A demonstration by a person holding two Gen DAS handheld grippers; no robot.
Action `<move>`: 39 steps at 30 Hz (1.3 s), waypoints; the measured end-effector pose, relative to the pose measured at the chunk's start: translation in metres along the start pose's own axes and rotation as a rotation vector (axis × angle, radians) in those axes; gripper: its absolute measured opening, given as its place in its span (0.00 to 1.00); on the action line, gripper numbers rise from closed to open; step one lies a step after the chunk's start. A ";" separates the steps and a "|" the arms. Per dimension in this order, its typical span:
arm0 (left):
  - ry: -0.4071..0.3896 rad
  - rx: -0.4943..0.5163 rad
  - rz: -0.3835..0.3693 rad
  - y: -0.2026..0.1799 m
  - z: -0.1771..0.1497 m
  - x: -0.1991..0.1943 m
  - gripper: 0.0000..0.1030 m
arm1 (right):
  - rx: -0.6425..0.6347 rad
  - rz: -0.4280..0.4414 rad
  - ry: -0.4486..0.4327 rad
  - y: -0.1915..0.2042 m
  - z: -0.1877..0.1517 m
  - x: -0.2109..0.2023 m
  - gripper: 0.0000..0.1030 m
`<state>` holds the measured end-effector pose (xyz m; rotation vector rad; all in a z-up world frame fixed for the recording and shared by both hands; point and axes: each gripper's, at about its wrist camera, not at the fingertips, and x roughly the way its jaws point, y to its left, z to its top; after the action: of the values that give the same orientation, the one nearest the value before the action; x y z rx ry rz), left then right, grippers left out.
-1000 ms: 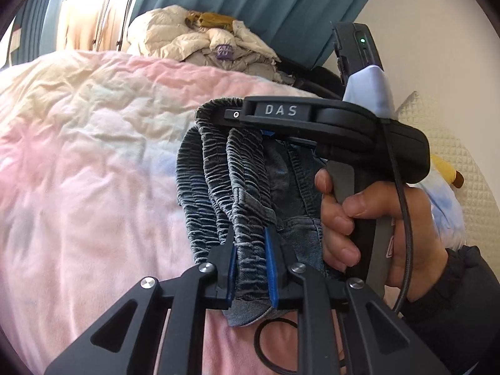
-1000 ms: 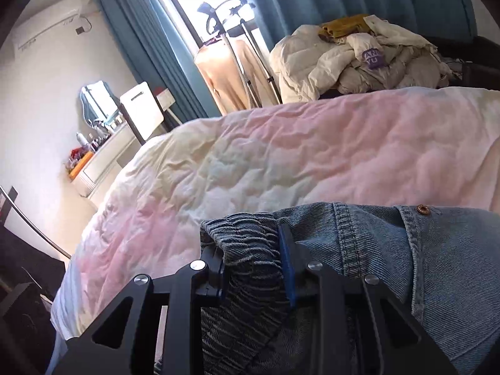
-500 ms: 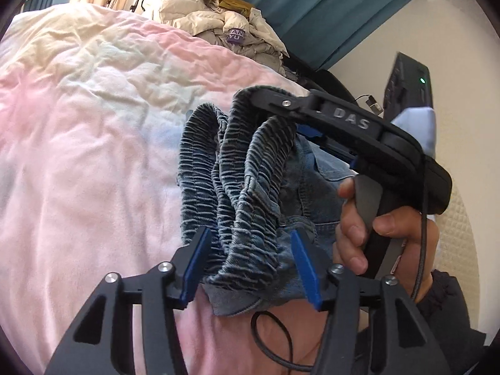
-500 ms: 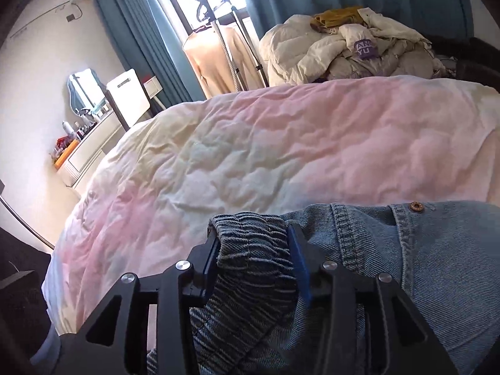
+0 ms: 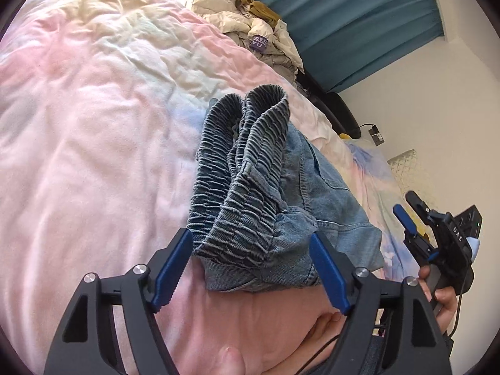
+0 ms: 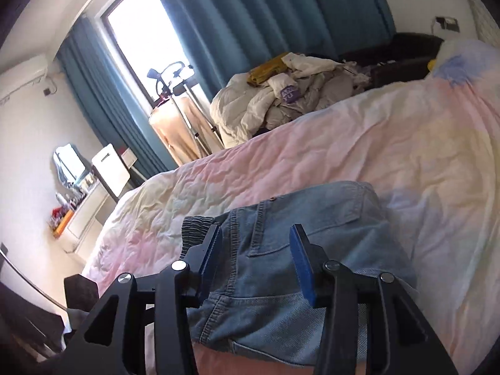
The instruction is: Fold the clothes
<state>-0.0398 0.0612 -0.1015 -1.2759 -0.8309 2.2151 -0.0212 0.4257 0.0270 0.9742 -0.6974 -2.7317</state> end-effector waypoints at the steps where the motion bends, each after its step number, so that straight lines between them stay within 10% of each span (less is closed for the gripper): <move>1: 0.027 -0.034 0.010 0.006 -0.001 0.006 0.77 | 0.036 -0.024 -0.003 -0.010 0.000 -0.003 0.43; 5: 0.083 -0.166 -0.032 0.024 -0.007 0.010 0.77 | 0.092 -0.087 -0.008 -0.030 0.002 -0.004 0.43; 16: 0.175 -0.144 0.014 0.008 -0.023 0.041 0.77 | 0.162 -0.066 0.055 -0.041 -0.002 0.016 0.43; 25: 0.132 -0.113 -0.137 -0.012 -0.020 0.029 0.77 | 0.275 -0.054 0.076 -0.062 -0.002 0.025 0.43; 28: 0.109 0.013 -0.124 -0.037 -0.023 0.026 0.77 | 0.281 -0.056 0.075 -0.064 -0.001 0.022 0.43; 32: 0.206 0.034 0.081 -0.035 -0.020 0.056 0.77 | 0.254 -0.075 0.073 -0.060 0.000 0.021 0.43; 39: 0.172 -0.124 -0.110 -0.015 -0.009 0.050 0.77 | 0.273 -0.133 0.172 -0.076 -0.004 0.041 0.43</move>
<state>-0.0543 0.1067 -0.1253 -1.4200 -0.9588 1.9640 -0.0497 0.4793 -0.0350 1.3406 -1.0260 -2.6646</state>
